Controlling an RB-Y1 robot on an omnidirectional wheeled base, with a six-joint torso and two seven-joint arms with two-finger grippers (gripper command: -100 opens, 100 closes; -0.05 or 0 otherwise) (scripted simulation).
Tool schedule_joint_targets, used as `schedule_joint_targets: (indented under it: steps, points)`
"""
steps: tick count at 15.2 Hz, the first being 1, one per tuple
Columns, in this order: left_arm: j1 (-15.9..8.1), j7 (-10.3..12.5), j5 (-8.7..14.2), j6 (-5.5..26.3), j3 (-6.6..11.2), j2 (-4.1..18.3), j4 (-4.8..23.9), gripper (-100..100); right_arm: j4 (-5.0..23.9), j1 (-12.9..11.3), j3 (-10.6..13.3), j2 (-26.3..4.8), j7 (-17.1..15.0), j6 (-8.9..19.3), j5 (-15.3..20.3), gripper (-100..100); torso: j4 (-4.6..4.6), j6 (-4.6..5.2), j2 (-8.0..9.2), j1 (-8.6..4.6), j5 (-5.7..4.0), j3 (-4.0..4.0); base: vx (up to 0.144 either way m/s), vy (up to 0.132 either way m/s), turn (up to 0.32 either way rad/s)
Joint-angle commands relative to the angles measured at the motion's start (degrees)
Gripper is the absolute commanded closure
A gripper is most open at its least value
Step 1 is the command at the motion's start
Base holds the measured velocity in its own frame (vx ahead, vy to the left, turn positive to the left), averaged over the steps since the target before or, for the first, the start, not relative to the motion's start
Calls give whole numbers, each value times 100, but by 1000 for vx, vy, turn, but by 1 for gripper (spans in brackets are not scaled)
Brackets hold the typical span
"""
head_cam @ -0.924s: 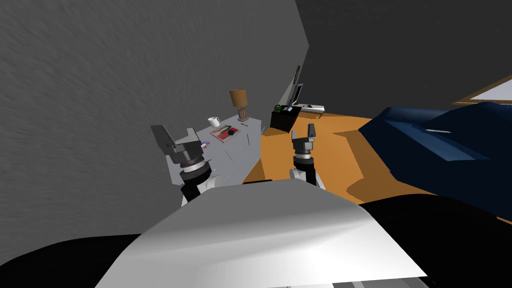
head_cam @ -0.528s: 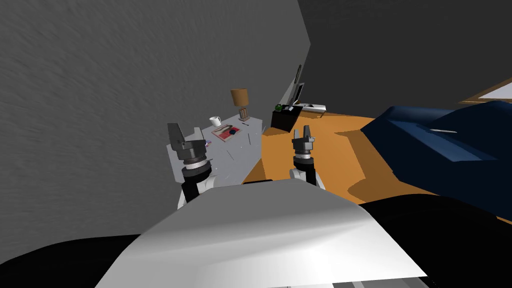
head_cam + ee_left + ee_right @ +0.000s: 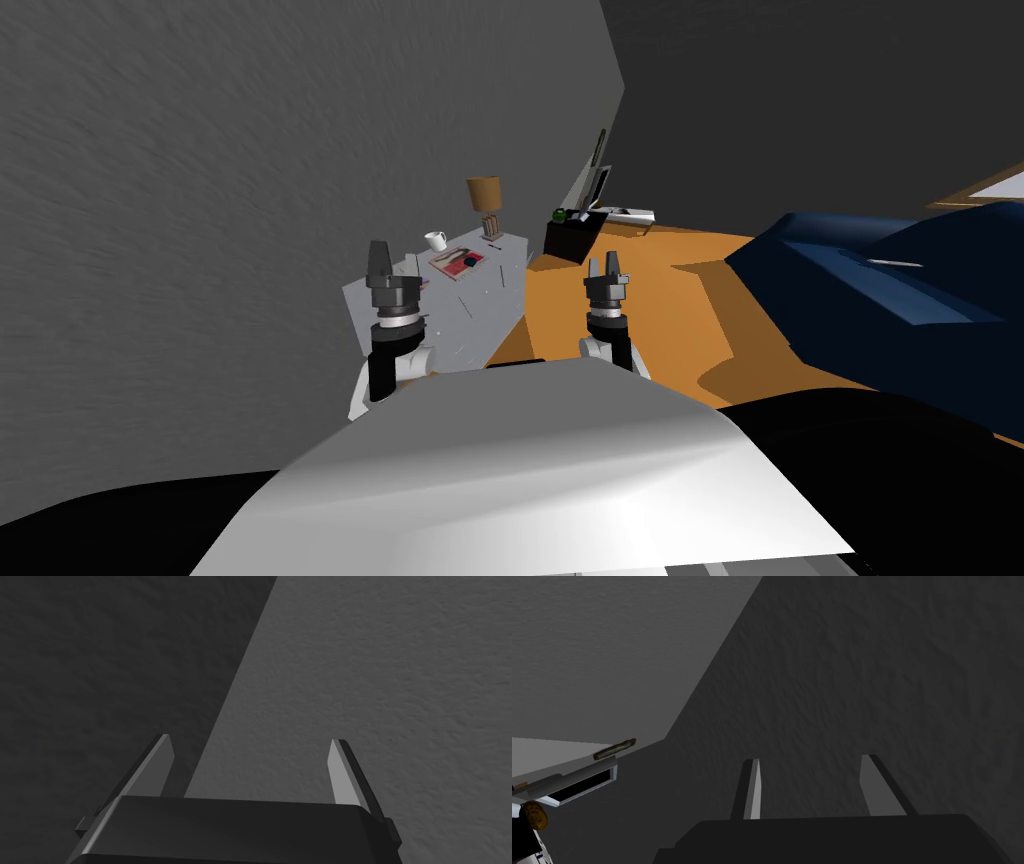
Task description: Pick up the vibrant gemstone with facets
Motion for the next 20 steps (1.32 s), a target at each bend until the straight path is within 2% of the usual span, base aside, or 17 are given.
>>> schedule_joint_targets:
  steps: [1, 3, 4, 5, 6, 8, 9, 11, 12, 14, 15, 17, 18, 20]
  points:
    - [-157, 38, -71, 286, 4, 152, 69, -100, 0, 0, 0, 0, 0, 0, 0, 0, 0, 0, 0, 0, 0, 0, -34, 42, 21]
    - [-157, 38, -71, 386, 4, 152, 69, -100, 0, 0, 0, 0, 0, 0, 0, 0, 0, 1, -1, 1, 0, 0, -23, 34, 6]
    - [-275, 61, -124, 594, 2, 251, 109, -100, 0, 0, 0, 0, 0, 0, 0, 0, 0, 0, -3, -2, 0, -1, -19, 28, 14]
    - [-275, 61, -124, 669, 2, 251, 109, -100, 0, 0, 0, 0, 0, 0, 0, 0, -1, 0, -4, -4, -1, -2, -20, 28, 13]
    - [-401, 81, -178, 809, 0, 344, 155, -100, 0, 0, 0, 0, 0, 0, 0, 0, -1, 0, -4, -5, -1, -2, -23, 35, 13]
    - [-401, 81, -178, 970, 0, 344, 155, -100, 0, 0, 0, 0, 0, 0, 0, 0, -1, 0, -4, -2, 0, -2, -21, 30, 3]
    - [-535, 98, -230, 1111, -3, 432, 205, -100, 0, 0, 0, 0, 0, 0, 0, 0, -1, 0, -4, -5, -1, -2, -20, 26, 8]
    - [-535, 98, -230, 1286, -3, 432, 205, -100, 0, 0, 0, 0, 0, 0, 0, 0, -1, 1, -5, -7, -1, -3, -21, 22, 2]
    - [-676, 111, -282, 1469, -6, 512, 260, -100, 0, 0, 0, 0, 0, 0, 0, 0, -1, 0, -5, -8, -2, -3, -20, 25, 2]
    - [-676, 111, -282, 1616, -6, 512, 260, -100, 0, 0, 0, 0, 0, 0, 0, 0, -1, 0, -4, -7, -1, -2, -19, 22, 0]
    - [-823, 120, -331, 1789, -8, 584, 319, -100, 0, 0, 0, 0, 0, 0, 0, 0, -1, 0, -5, -9, -2, -3, -16, 21, 0]
    - [-823, 120, -331, 1959, -8, 584, 319, -100, 0, 0, 0, 0, 0, 0, 0, 0, -1, 1, -6, -8, -2, -4, -15, 19, -4]
    - [-977, 125, -378, 2118, -11, 650, 383, -100, 0, 0, 0, 0, 0, 0, 0, 0, -2, 0, -7, -10, -2, -4, -17, 20, -5]
    - [-977, 125, -378, 2311, -11, 650, 383, -100, 0, 0, 0, 0, 0, 0, 0, 0, -1, 1, -6, -9, -2, -4, -16, 19, -6]
